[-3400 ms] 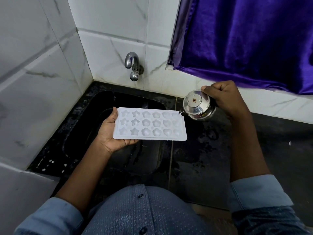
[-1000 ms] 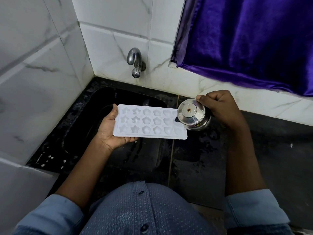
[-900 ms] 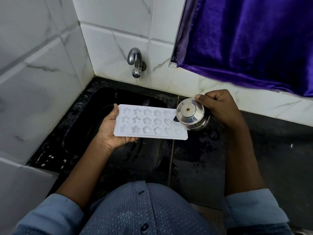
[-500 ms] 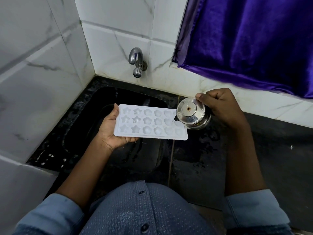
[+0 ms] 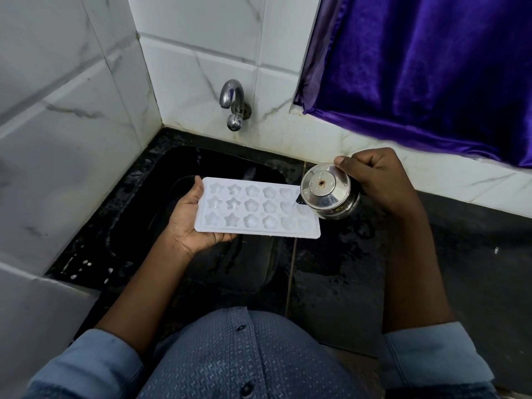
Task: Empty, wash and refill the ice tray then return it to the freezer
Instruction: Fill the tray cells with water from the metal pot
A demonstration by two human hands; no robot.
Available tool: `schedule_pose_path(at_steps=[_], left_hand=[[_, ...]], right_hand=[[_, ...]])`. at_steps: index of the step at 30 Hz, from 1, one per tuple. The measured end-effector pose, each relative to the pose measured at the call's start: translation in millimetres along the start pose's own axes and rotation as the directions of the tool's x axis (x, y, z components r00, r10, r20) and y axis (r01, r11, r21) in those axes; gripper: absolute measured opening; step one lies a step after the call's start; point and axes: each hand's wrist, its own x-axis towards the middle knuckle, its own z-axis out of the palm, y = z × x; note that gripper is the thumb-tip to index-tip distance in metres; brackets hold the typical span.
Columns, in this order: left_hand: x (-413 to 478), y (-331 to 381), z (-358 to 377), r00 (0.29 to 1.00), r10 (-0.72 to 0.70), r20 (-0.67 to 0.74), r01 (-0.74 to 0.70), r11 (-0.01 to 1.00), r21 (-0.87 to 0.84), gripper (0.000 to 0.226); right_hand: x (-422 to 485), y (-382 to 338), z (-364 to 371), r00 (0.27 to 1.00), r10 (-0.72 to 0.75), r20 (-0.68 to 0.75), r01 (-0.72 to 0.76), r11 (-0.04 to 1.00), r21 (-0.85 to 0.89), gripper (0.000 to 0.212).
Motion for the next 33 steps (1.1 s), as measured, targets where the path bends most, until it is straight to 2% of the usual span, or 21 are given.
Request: schedule_pose_path(at_steps=[11, 18, 33], left_hand=[[5, -2, -4, 0.999, 0.003, -0.041, -0.002, 1.000, 0.024, 0.079], [2, -1, -5, 1.000, 0.005, -0.002, -0.005, 1.000, 0.021, 0.081], [0, -1, -10, 0.999, 0.016, -0.028, -0.015, 1.000, 0.021, 0.080]], right_hand=[[4, -3, 19, 0.999, -0.029, 0.029, 0.029, 0.999, -0.027, 0.056], [6, -6, 28, 0.998, -0.034, 0.048, 0.036, 0.999, -0.026, 0.056], [5, -8, 26, 0.999, -0.032, 0.025, 0.032, 0.999, -0.029, 0.055]])
